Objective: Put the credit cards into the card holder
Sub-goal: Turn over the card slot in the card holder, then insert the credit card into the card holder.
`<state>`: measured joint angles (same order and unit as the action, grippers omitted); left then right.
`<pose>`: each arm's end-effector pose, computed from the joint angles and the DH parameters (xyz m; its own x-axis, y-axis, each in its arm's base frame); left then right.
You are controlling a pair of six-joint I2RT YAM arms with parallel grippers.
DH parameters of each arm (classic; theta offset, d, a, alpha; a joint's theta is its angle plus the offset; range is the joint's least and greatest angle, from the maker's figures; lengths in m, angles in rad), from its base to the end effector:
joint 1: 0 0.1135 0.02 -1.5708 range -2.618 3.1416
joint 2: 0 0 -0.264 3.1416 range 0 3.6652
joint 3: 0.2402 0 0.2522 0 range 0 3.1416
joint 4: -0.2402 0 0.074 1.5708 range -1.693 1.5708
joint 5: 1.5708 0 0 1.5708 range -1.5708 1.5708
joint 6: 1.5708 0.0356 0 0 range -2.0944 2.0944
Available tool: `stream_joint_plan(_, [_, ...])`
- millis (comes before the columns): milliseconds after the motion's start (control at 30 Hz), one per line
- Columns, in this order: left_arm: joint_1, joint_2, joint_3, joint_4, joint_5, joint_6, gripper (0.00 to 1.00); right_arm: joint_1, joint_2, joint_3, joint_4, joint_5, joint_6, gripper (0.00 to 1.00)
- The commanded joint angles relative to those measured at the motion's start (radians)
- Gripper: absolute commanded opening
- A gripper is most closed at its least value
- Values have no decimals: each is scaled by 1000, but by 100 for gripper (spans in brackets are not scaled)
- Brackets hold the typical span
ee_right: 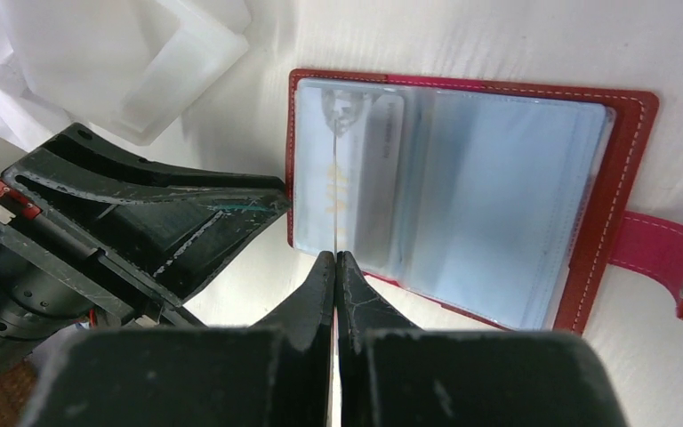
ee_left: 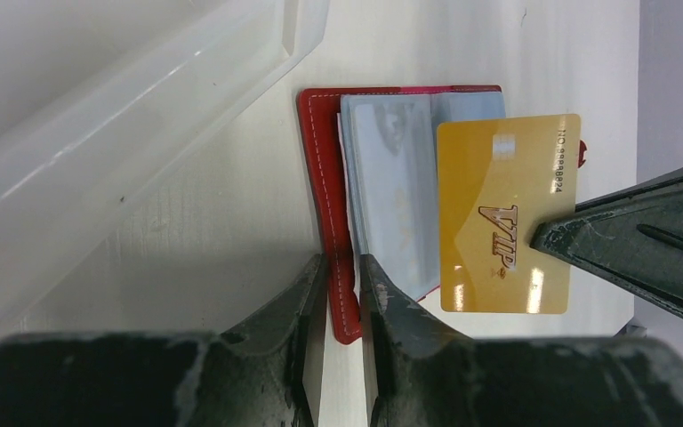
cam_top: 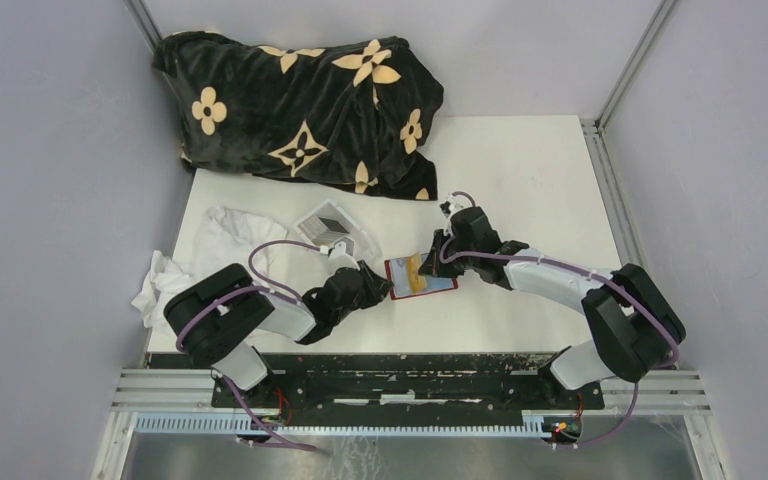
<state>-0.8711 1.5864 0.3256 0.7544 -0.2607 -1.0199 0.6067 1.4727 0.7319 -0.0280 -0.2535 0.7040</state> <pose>0.1685 -0.1859 0.1099 -0.6697 -0.4829 -0.5643 0.0448 0.7321 -0.6797 0.2359 0.1746 0.1798 -0.8885 0.1461 -0.4350 -0.1639 0.7845 0.5981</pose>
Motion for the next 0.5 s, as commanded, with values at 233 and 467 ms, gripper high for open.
stream_joint_plan(233, [-3, -58, -17, -36, -28, 27, 27, 15, -25, 55, -42, 106, -53, 1])
stream_joint_plan(467, [-3, -68, -6, -59, -37, 43, 26, -41, 4, 49, -22, 71, -60, 1])
